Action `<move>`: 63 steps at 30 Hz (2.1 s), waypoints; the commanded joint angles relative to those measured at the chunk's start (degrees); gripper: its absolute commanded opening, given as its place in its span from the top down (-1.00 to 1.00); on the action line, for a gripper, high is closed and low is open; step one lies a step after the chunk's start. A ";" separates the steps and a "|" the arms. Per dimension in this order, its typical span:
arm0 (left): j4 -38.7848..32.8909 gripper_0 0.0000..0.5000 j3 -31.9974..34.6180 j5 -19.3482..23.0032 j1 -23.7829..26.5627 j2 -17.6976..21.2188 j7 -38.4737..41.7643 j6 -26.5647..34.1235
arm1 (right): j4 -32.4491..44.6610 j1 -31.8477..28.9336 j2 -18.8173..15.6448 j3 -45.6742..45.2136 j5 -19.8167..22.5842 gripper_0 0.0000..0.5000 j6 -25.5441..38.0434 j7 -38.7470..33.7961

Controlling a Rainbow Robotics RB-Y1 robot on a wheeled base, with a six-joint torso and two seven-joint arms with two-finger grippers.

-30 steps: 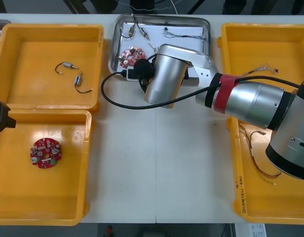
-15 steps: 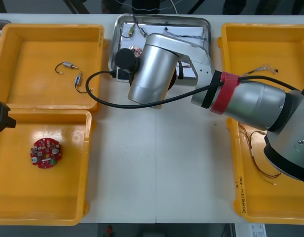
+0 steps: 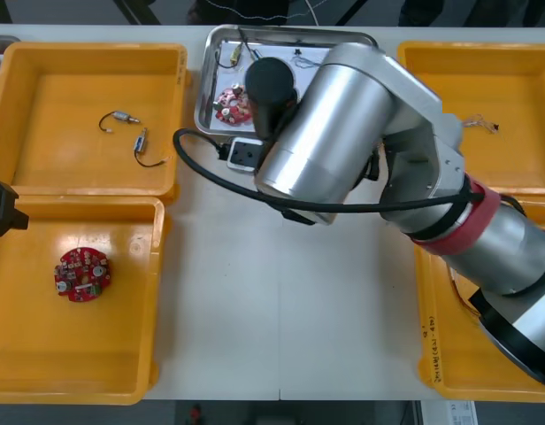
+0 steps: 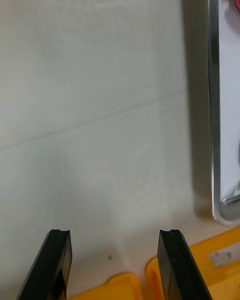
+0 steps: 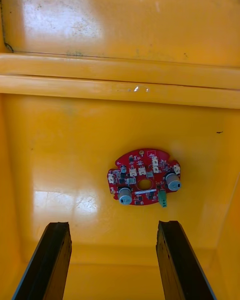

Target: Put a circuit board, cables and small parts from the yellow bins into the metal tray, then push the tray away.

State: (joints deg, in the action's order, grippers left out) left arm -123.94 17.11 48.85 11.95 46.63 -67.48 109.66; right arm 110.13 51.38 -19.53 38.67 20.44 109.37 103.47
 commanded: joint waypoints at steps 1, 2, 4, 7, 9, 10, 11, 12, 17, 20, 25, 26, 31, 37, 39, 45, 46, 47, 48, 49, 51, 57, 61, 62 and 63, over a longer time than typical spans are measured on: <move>-0.52 -1.00 1.08 0.37 -0.70 2.59 -3.36 0.34 | 10.98 -7.17 0.81 -10.28 -0.22 -1.00 0.63 0.77; -0.52 -1.00 1.08 0.37 -0.70 2.59 -3.36 0.34 | 12.30 -7.96 0.81 -11.16 -0.22 -1.00 0.63 0.77; -0.52 -1.00 1.08 0.37 -0.70 2.59 -3.36 0.34 | 15.90 -10.51 0.81 -14.41 -0.22 -1.00 0.63 0.68; -0.52 -1.00 1.08 0.37 -0.70 2.59 -3.36 0.34 | 21.79 -15.52 0.46 -21.00 0.22 -1.00 0.63 0.24; -0.52 -1.00 1.08 0.37 -0.70 2.59 -3.36 0.34 | 23.72 -17.98 -0.25 -24.26 0.48 -1.00 0.63 -0.11; -0.52 -1.00 1.08 0.37 -0.70 2.59 -3.36 0.34 | 24.25 -18.77 -0.51 -25.31 0.57 -1.00 0.63 -0.20; -0.52 -1.00 1.08 0.37 -0.70 2.59 -3.36 0.34 | 25.22 -20.27 -1.04 -27.24 1.10 -1.00 0.63 -0.38; -0.52 -1.00 1.08 0.37 -0.70 2.59 -3.36 0.34 | 26.10 -21.76 -1.83 -29.27 1.62 -1.00 0.63 -0.73; -0.52 -1.00 1.08 0.37 -0.70 2.59 -3.36 0.34 | 29.35 -28.79 -4.82 -38.23 5.14 -1.00 0.63 -4.33; -0.52 -1.00 1.08 0.37 -0.70 2.59 -3.36 0.34 | 30.40 -32.22 -5.78 -43.94 8.74 -1.00 0.63 -7.23; -0.52 -1.00 1.08 0.37 -0.70 2.59 -3.36 0.34 | 30.23 -36.79 -7.28 -52.64 11.03 -1.00 0.63 -9.25; -0.52 -1.00 1.08 0.37 -0.70 2.59 -3.36 0.34 | 30.14 -37.23 -7.45 -53.35 10.94 -1.00 0.63 -9.34; -0.52 -1.00 1.08 0.37 -0.70 2.59 -3.36 0.34 | 27.50 -40.39 -9.92 -59.32 11.29 -1.00 0.63 -9.60; -0.52 -1.00 1.08 0.37 -0.70 2.59 -3.36 0.34 | 20.03 -41.71 -10.79 -64.86 12.79 -1.00 0.63 -9.69; -0.52 -1.00 1.08 0.37 -0.70 2.59 -3.36 0.34 | 17.66 -41.62 -10.79 -65.56 13.05 -1.00 0.63 -9.87; -0.52 -1.00 1.08 0.37 -0.70 2.59 -3.36 0.34 | 12.83 -39.95 -12.20 -66.00 13.67 -1.00 0.63 -13.03; -0.52 -1.00 1.08 0.37 -0.70 2.59 -3.36 0.34 | 12.30 -39.60 -12.64 -65.74 13.84 -1.00 0.63 -13.73; -0.52 -1.00 1.08 0.37 -0.70 2.59 -3.36 0.34 | 11.77 -39.43 -12.99 -65.30 13.93 -1.00 0.63 -14.53; -0.52 -1.00 1.08 0.37 -0.70 2.59 -3.36 0.34 | 11.68 -39.34 -13.17 -65.21 14.11 -1.00 0.63 -14.79; -0.52 -1.00 1.08 0.37 -0.70 2.59 -3.36 0.34 | 11.51 -39.16 -13.34 -64.95 14.28 -1.00 0.63 -14.97; -0.52 -1.00 1.08 0.37 -0.70 2.59 -3.36 0.34 | 11.24 -39.07 -13.43 -64.69 14.54 -1.00 0.63 -15.32; -0.52 -1.00 1.08 0.37 -0.70 2.59 -3.36 0.34 | 10.80 -38.99 -13.43 -64.60 15.95 -1.00 0.63 -16.28; -0.52 -1.00 1.08 0.37 -0.70 2.59 -3.36 0.34 | 10.80 -38.90 -13.43 -64.51 17.09 -1.00 0.63 -16.64; -0.52 -1.00 1.08 0.37 -0.70 2.59 -3.36 0.34 | 10.80 -38.90 -13.43 -64.60 17.27 -1.00 0.63 -16.81; -0.52 -1.00 1.08 0.37 -0.70 2.59 -3.36 0.34 | 10.80 -38.99 -13.52 -64.60 17.36 -1.00 0.63 -16.81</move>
State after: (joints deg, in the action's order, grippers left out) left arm -123.92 17.11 48.86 11.95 46.63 -67.48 109.66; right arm 120.59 11.13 -30.70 -26.06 37.03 109.85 88.83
